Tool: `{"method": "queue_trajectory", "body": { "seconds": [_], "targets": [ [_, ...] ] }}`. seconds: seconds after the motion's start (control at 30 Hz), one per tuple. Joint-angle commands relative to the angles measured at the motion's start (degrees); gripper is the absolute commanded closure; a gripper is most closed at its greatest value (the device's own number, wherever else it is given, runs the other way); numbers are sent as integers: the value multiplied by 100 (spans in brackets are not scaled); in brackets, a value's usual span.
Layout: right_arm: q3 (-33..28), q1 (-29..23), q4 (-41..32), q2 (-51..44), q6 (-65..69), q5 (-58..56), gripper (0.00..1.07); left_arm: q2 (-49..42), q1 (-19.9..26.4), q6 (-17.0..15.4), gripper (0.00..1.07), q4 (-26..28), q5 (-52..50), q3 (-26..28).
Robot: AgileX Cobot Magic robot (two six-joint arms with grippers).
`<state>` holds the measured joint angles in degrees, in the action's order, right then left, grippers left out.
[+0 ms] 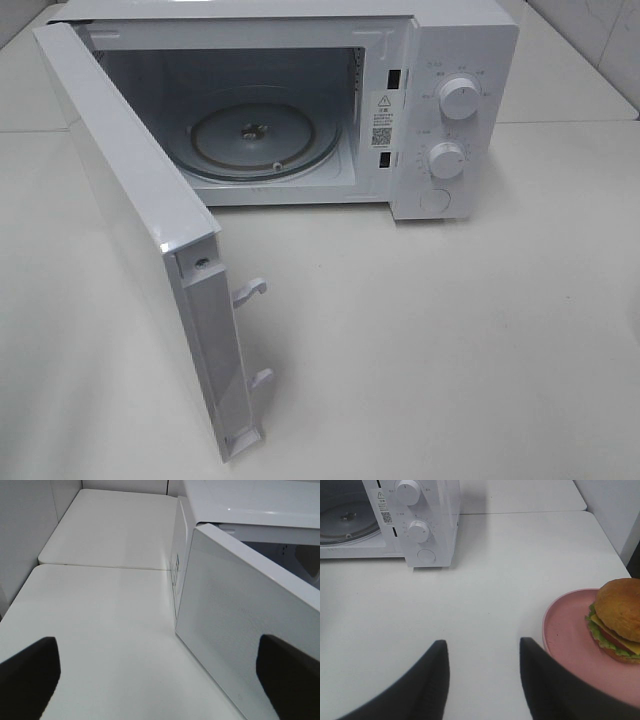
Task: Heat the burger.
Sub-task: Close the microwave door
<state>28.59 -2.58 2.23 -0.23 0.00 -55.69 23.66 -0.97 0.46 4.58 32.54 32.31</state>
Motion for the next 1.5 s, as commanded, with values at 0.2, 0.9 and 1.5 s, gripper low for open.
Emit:
{"method": "queue_trajectory", "body": {
  "seconds": [0.2, 0.9, 1.5],
  "targets": [
    [-23, 6, 29, -149, 0, 57, 60, 1484, 6, -11, 50, 80, -1845, -120],
    [-23, 6, 29, -149, 0, 57, 60, 3398, -23, -768, 107, -619, -5661, -1564],
    [-23, 6, 29, -149, 0, 57, 60, 5724, -23, -2727, 107, -4102, -7672, -1089]
  ]
}}
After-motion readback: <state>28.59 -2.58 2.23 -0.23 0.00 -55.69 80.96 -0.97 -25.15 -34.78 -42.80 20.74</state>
